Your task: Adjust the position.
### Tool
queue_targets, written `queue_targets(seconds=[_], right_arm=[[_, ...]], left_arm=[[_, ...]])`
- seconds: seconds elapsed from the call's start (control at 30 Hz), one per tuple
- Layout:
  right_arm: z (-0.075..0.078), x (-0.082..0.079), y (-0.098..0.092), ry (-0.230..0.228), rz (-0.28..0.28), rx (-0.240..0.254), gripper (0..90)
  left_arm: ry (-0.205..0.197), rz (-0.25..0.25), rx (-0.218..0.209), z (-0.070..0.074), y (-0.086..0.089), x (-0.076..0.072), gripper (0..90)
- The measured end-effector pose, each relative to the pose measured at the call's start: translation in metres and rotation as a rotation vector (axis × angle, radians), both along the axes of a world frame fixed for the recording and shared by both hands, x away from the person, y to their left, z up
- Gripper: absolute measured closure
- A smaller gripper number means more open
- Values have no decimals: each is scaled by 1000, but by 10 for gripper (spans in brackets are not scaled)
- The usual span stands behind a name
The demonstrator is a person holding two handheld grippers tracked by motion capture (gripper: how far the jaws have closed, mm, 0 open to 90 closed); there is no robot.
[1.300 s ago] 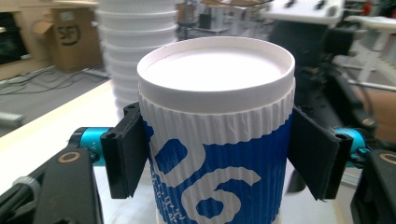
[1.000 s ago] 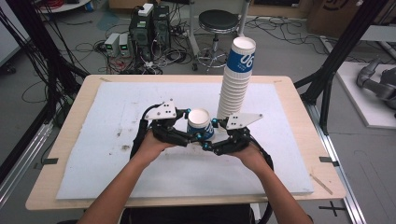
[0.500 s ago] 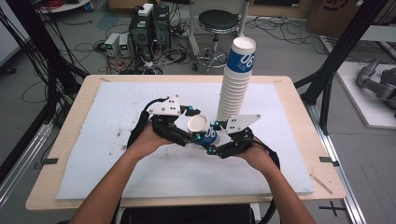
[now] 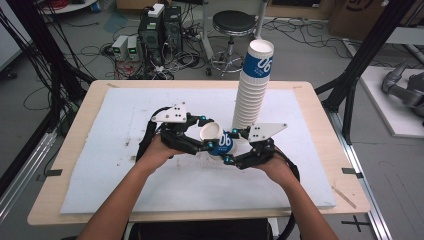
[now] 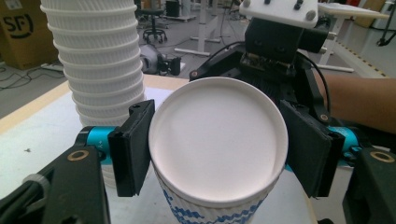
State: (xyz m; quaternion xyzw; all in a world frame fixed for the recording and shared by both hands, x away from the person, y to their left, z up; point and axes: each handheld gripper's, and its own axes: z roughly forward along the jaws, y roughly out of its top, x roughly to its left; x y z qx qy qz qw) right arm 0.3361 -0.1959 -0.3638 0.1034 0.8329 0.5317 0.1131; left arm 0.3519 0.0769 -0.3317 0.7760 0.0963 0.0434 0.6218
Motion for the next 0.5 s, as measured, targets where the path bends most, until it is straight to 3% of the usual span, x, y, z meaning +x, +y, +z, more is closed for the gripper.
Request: queue_targets(seconds=[0.1, 0.23, 0.27, 0.33, 0.4, 0.5], right_arm=[[4, -1, -1, -28, 15, -54, 323], [8, -4, 0, -49, 30, -89, 336], [9, -5, 1, -63, 30, -115, 339], [9, -6, 1, -98, 30, -153, 338], [9, -6, 1, -96, 30, -137, 277], [8, -3, -4, -50, -10, -21, 179]], left_arm=[[2, -3, 38, 0, -1, -1, 293], [5, -14, 125, 1, -4, 0, 229], [-21, -48, 137, 1, -4, 0, 293], [-23, -62, 144, 0, -4, 1, 307], [-9, -59, 105, -1, -1, 2, 307], [3, -36, 47, -3, 3, 4, 306]])
